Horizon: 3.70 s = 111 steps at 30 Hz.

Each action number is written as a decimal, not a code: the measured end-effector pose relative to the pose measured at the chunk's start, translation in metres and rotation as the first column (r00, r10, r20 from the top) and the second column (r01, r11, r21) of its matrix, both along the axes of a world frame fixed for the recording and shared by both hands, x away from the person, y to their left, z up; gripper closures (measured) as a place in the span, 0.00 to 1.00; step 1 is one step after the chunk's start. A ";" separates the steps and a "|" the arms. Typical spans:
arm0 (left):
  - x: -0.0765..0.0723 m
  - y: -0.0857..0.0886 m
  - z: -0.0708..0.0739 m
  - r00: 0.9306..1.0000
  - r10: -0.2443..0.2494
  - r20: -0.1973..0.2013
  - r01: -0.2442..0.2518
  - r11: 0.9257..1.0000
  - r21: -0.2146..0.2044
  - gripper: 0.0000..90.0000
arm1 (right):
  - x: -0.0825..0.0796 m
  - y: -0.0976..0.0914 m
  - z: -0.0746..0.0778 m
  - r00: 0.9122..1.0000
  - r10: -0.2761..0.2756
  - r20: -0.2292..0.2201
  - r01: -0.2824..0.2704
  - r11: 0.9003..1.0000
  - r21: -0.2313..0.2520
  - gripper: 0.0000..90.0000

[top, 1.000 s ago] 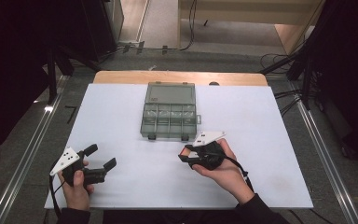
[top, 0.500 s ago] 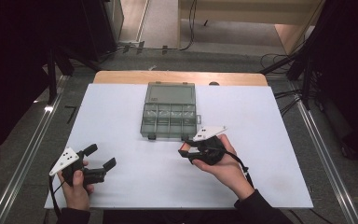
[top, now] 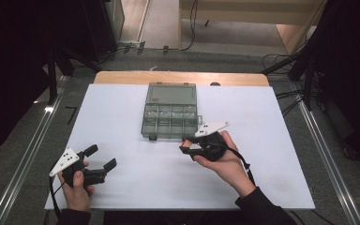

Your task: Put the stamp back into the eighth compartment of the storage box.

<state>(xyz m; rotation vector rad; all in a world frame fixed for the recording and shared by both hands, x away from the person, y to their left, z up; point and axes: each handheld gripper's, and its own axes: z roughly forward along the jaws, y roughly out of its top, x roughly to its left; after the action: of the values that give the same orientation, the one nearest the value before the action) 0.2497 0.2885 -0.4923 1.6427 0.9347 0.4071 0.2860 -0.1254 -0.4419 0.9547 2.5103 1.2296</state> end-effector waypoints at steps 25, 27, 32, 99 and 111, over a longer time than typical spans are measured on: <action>0.000 0.000 0.000 1.000 0.000 0.003 0.000 1.000 -0.003 0.00 | 0.018 -0.008 0.003 0.999 -0.033 -0.010 0.033 0.999 0.018 0.60; 0.000 0.000 0.000 1.000 -0.001 0.003 0.001 1.000 -0.003 0.00 | 0.020 -0.009 0.003 0.999 -0.038 -0.010 0.038 0.999 0.029 0.60; 0.000 0.000 0.000 1.000 -0.001 0.003 0.001 1.000 -0.004 0.00 | 0.024 -0.010 0.005 0.999 -0.046 -0.014 0.047 0.998 0.049 0.60; -0.001 0.001 0.000 1.000 0.001 0.006 -0.001 1.000 -0.011 0.00 | 0.087 -0.015 -0.027 0.984 -0.163 -0.065 0.163 0.987 -0.008 0.60; 0.000 0.000 0.000 1.000 0.001 0.004 -0.001 1.000 -0.011 0.00 | 0.092 -0.013 -0.035 0.983 -0.161 -0.086 0.159 0.987 -0.023 0.58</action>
<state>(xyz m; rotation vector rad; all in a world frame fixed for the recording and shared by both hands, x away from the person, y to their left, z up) 0.2496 0.2885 -0.4921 1.6312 0.9333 0.4046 0.3781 -0.1384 -0.4764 1.2045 2.4472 1.1410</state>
